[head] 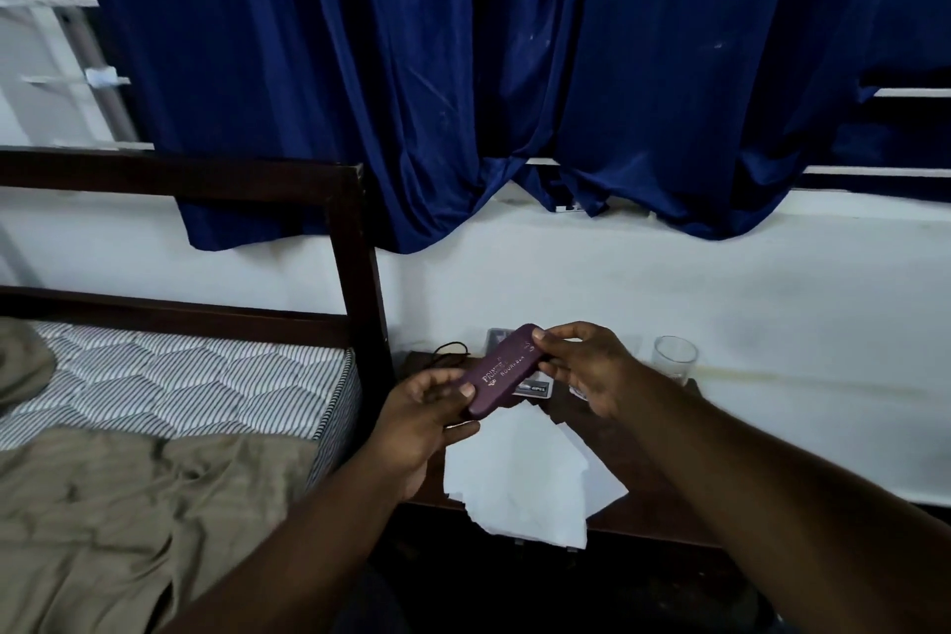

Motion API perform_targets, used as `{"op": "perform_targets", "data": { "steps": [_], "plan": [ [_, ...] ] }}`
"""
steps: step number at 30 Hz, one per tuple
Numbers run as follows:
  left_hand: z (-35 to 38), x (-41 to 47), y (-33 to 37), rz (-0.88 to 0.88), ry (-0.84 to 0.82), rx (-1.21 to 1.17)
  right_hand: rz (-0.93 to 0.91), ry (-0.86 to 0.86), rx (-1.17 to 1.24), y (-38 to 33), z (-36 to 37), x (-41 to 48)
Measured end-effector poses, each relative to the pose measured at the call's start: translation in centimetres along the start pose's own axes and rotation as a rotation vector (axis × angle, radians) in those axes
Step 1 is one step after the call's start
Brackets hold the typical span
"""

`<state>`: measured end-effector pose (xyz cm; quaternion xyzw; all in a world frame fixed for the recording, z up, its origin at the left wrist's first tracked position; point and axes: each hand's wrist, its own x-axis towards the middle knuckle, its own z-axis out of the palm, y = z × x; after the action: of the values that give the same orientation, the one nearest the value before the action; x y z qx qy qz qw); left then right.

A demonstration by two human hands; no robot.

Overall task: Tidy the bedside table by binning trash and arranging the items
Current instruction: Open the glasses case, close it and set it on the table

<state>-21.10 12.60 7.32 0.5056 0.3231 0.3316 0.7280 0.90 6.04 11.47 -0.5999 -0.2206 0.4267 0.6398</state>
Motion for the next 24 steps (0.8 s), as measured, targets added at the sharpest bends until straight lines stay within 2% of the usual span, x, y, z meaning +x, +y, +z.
{"op": "perform_targets", "data": {
  "steps": [7,12,20,24],
  "plan": [
    [-4.5,0.2,-1.9,-0.053,0.099,0.028,0.081,-0.109,-0.079,3.5,4.8,3.9],
    [-7.6,0.9,-3.3,-0.093,0.16,0.115,0.124,-0.108,-0.156,6.5,8.0,6.3],
    [-11.4,2.1,-5.8,-0.246,0.148,0.195,0.196,-0.145,-0.282,11.3,11.6,9.0],
    [-13.2,2.8,-7.3,-0.265,0.167,0.266,0.23,-0.145,-0.347,13.6,12.7,10.5]
  ]
}}
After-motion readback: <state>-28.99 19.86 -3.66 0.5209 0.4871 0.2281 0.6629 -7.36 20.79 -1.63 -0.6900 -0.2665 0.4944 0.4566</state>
